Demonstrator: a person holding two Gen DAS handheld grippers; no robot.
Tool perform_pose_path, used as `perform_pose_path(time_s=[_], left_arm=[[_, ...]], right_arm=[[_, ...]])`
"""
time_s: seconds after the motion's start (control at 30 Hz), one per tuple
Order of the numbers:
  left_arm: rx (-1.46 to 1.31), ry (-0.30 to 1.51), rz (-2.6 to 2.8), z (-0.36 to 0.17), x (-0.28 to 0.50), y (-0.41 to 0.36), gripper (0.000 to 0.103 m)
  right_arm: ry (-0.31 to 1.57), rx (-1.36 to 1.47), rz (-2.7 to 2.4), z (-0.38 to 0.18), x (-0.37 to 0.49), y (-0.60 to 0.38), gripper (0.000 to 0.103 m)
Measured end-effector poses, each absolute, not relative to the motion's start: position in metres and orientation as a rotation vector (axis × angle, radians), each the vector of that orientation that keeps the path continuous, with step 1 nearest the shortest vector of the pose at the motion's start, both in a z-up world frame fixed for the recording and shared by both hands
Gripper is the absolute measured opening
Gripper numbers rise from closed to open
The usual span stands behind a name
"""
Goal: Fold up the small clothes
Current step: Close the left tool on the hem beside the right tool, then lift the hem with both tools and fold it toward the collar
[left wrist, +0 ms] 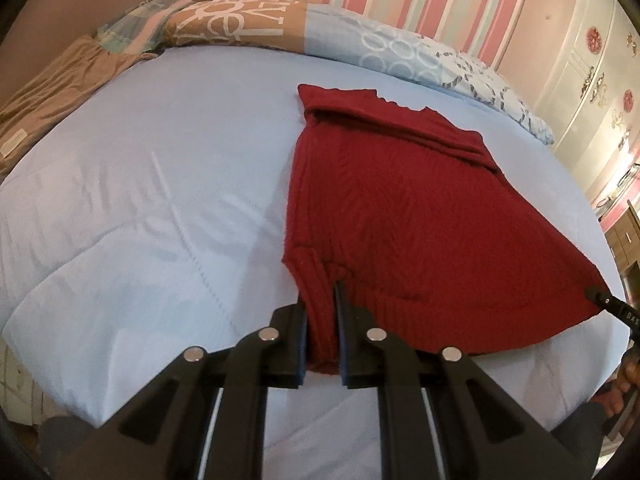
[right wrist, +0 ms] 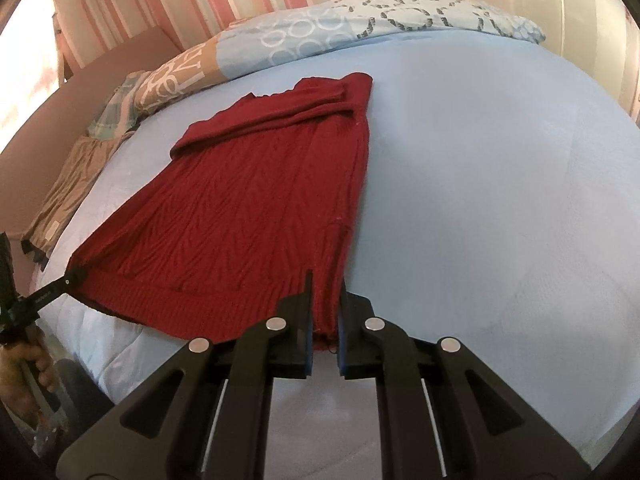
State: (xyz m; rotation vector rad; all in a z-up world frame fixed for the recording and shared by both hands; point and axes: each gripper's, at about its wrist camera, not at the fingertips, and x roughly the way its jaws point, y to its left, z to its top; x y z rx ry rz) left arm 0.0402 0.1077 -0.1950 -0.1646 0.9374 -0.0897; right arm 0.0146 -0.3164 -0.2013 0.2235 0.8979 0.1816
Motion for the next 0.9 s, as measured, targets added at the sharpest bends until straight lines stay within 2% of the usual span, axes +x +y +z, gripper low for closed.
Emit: perform_pose_path(time_s=[0.33, 0.9], left_arm=[[-0.123, 0.947, -0.058, -0.182, 0.001, 0.101, 0.011], [-0.085, 0.803, -0.047, -0.141, -0.013, 0.097, 0.011]], right_arm=[[0.893, 0.192, 0.180, -0.192, -0.028, -0.313, 0.008], [0.760, 0.105, 0.176, -0.149, -0.039, -0.306, 0.009]])
